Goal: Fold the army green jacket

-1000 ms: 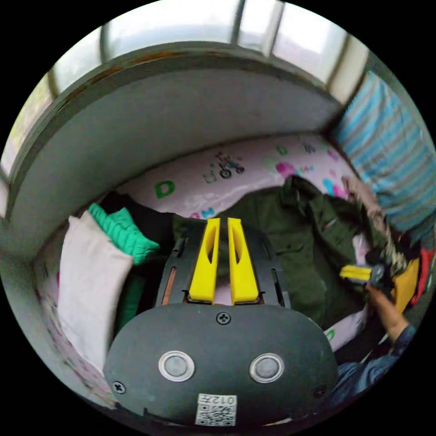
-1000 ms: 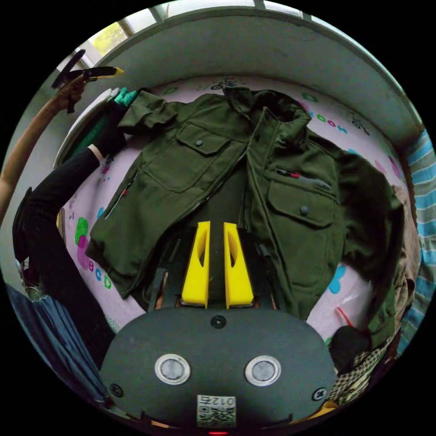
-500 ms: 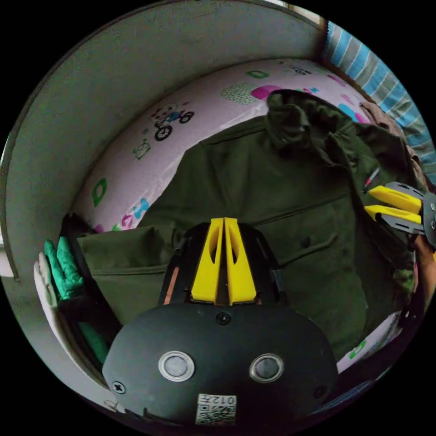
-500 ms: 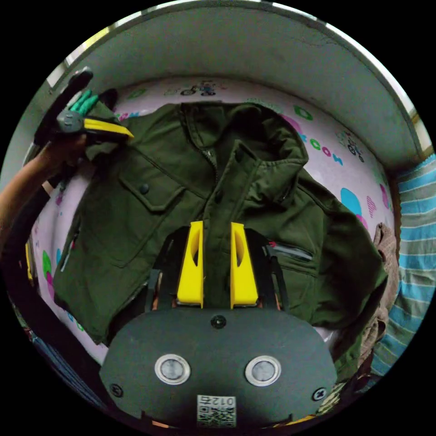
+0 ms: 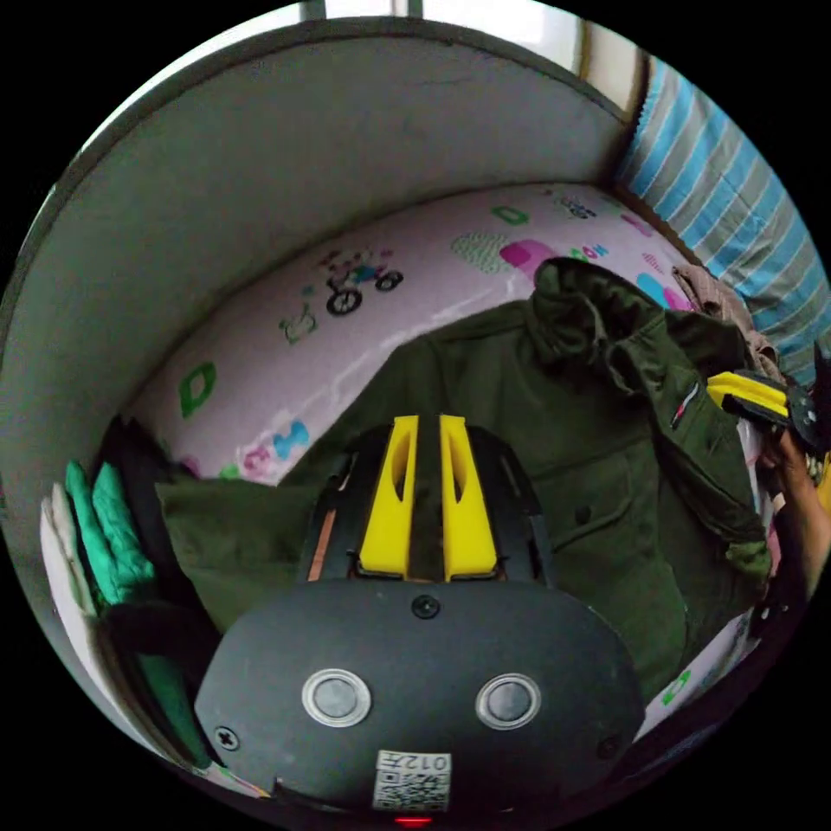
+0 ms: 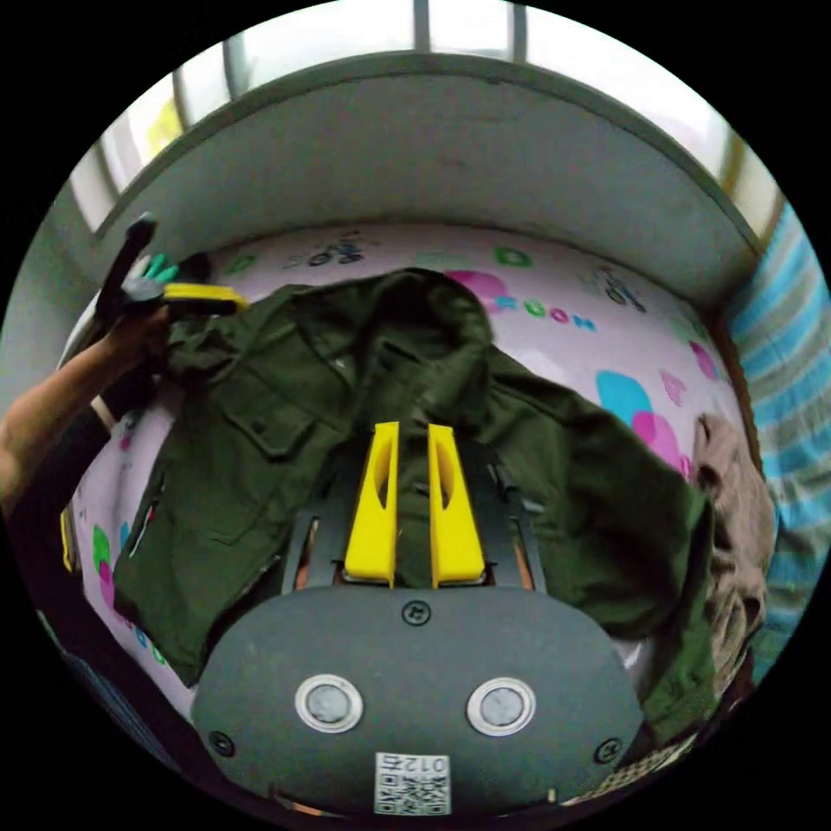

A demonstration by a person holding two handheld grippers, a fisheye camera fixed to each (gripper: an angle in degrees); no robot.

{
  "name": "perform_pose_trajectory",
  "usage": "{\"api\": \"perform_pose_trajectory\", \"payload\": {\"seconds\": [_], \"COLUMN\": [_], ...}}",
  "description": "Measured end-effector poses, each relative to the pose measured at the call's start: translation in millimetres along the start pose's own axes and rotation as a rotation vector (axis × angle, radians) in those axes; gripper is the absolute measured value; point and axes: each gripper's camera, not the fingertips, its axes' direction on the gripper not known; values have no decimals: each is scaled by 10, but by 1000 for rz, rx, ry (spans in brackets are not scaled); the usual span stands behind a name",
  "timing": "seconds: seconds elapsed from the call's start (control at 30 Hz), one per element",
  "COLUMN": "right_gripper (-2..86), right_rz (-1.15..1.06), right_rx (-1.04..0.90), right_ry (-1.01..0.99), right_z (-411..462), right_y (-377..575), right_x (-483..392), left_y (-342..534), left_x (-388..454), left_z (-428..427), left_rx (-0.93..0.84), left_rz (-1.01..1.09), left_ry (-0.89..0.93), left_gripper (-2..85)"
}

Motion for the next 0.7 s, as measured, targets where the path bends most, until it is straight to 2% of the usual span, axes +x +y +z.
{"api": "perform_pose_trajectory", "payload": {"seconds": [0.13, 0.3, 0.5, 0.57, 0.63, 0.7], "right_gripper": [103, 123, 39, 30, 30, 32], "right_rz": [-174, -235, -214, -132, -68, -62], "right_rx": [-19, -65, -102, -68, -9, 34], "right_ry": [-49, -27, 11, -110, -233, -282], "right_z": [142, 442, 737, 568, 368, 246], "right_y": [-374, -689, -863, -918, -997, -1109], "right_x": [-447, -604, -477, -269, -74, 80], "left_y": [-487, -866, -1040, -1100, -1163, -1168], "left_x": [140, 307, 325, 139, -224, -833], "left_z": [195, 518, 786, 700, 568, 547], "left_rx": [-24, -92, -137, -109, -66, -18], "left_rz": [145, 322, 416, 354, 220, 2], "left_ry": [-122, -212, -291, -203, -22, 288], "left_gripper": [71, 77, 52, 43, 36, 28]}}
